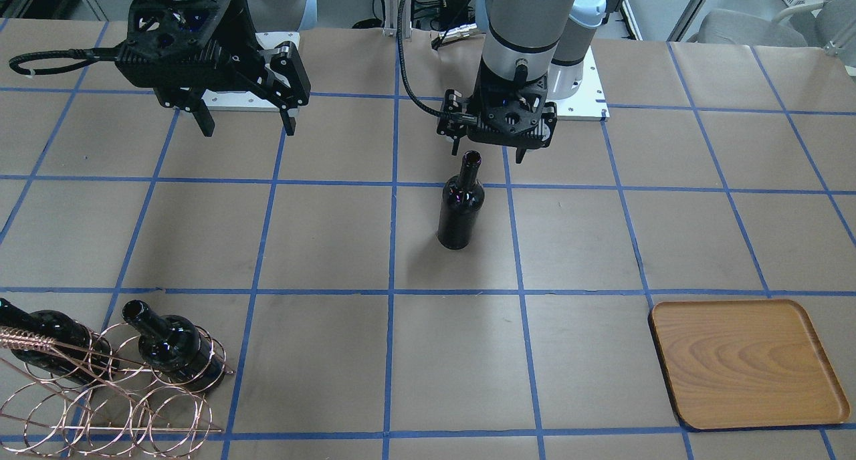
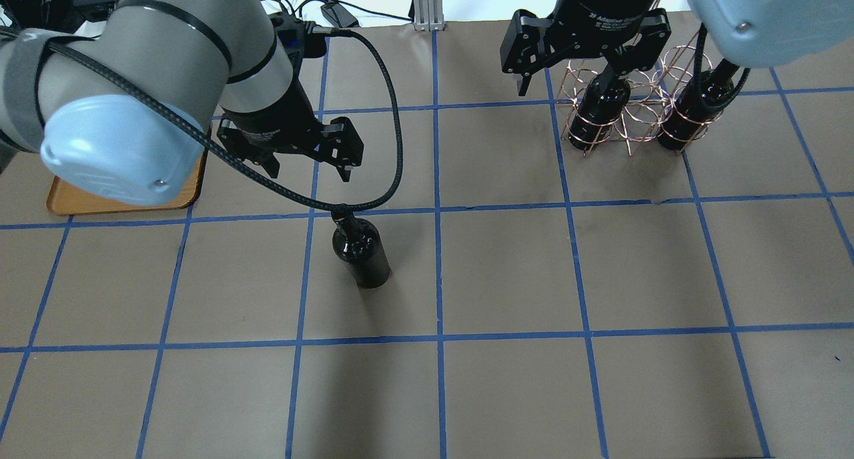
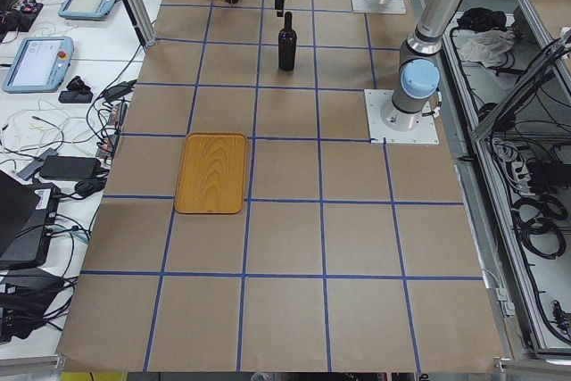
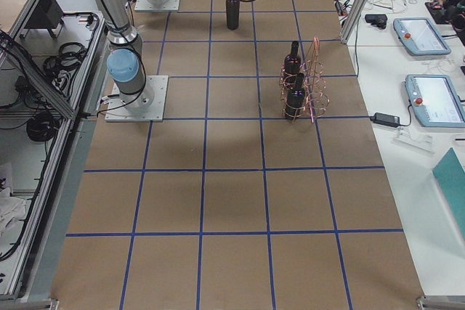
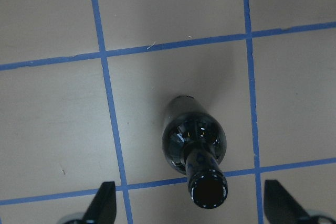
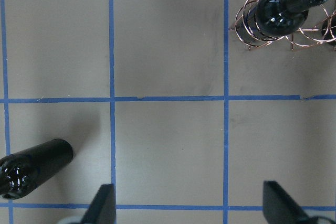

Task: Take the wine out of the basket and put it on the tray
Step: 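Lower the left gripper over the bottle neck and close it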

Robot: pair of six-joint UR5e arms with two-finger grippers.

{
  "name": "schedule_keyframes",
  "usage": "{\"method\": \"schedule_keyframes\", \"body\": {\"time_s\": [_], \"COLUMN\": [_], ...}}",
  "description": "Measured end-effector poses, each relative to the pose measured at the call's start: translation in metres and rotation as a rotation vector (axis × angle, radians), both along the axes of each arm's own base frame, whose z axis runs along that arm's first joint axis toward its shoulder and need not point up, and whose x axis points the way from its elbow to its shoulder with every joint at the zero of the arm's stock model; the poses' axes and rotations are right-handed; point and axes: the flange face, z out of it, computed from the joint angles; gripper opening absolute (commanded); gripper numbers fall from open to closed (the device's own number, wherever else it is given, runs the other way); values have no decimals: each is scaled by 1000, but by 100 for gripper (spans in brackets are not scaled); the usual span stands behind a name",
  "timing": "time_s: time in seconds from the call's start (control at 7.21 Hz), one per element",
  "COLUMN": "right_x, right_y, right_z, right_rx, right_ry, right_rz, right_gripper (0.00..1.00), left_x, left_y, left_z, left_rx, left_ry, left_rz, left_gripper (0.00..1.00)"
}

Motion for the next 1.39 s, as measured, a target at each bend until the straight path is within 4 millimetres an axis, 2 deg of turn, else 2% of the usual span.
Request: {"method": "schedule_keyframes", "body": {"time_s": [0.28, 0.55, 0.97, 1.11, 1.25, 1.39], "right_x": [-1, -2, -3, -3, -3, -3], "right_y": [4, 6, 6, 6, 6, 6], "right_z": [4, 4, 4, 4, 4, 3], "right_rx": [24, 41, 40, 37, 36, 37], "right_ry": [10, 26, 33, 35, 36, 36], "right_rz": [-4, -1, 28, 51, 62, 66], "right_gripper": [100, 100, 100, 100, 100, 100], "left_x": [-2, -5, -7, -7, -6, -6], "left_y": [1, -6, -13, -12, -12, -10], "left_z": [-26, -41, -48, -48, -49, -50], "left_rx": [34, 46, 40, 43, 51, 65], "left_ry": [-8, 3, 13, 12, 9, 6], "left_rz": [-2, 0, 2, 4, 6, 7], "left_gripper": [94, 88, 65, 44, 0, 0]}}
